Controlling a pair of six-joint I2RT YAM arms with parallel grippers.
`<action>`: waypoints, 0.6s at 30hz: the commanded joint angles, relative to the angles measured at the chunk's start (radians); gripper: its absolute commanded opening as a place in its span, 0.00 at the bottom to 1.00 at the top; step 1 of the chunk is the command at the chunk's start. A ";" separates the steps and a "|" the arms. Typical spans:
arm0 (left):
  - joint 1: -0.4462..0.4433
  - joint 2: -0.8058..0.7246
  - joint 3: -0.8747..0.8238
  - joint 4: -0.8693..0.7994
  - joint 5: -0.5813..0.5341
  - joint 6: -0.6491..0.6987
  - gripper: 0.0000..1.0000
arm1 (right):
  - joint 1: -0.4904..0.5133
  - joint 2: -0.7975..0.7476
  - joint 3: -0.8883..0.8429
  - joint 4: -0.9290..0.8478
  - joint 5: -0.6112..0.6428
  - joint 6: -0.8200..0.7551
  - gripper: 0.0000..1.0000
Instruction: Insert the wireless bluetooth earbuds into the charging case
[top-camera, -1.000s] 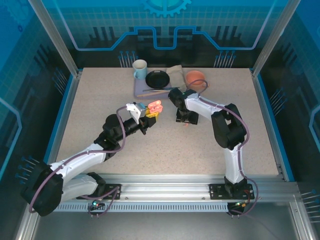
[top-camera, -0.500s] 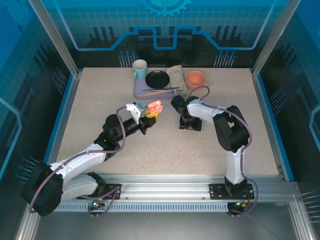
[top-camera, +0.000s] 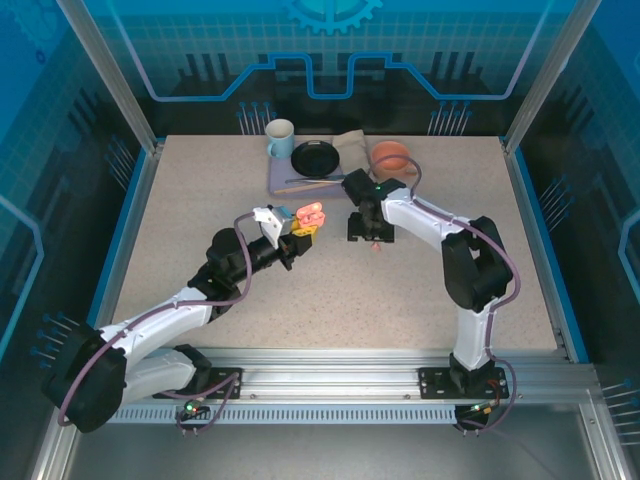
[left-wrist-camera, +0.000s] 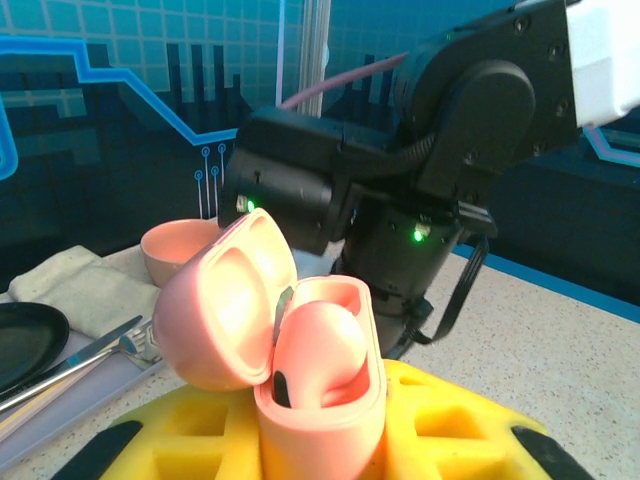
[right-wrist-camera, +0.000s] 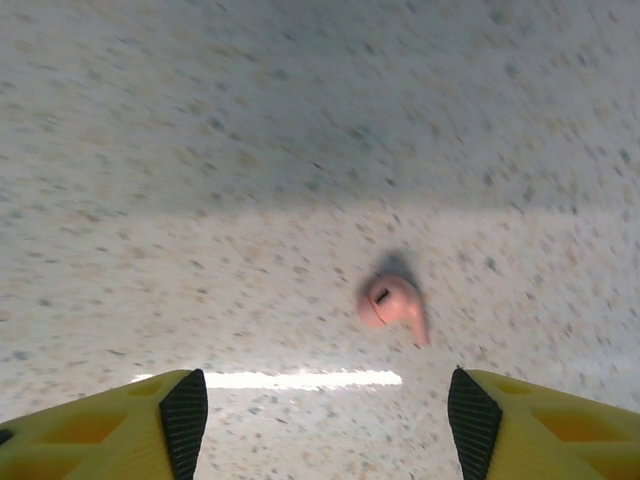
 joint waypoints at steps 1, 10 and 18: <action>0.005 0.003 0.040 -0.006 -0.009 0.008 0.00 | -0.050 0.032 0.040 0.030 -0.093 -0.118 0.69; 0.005 0.022 0.069 -0.033 -0.010 0.001 0.00 | -0.111 0.105 0.019 0.100 -0.213 -0.118 0.68; 0.006 0.057 0.093 -0.036 -0.003 -0.003 0.00 | -0.106 0.115 -0.021 0.143 -0.276 -0.093 0.67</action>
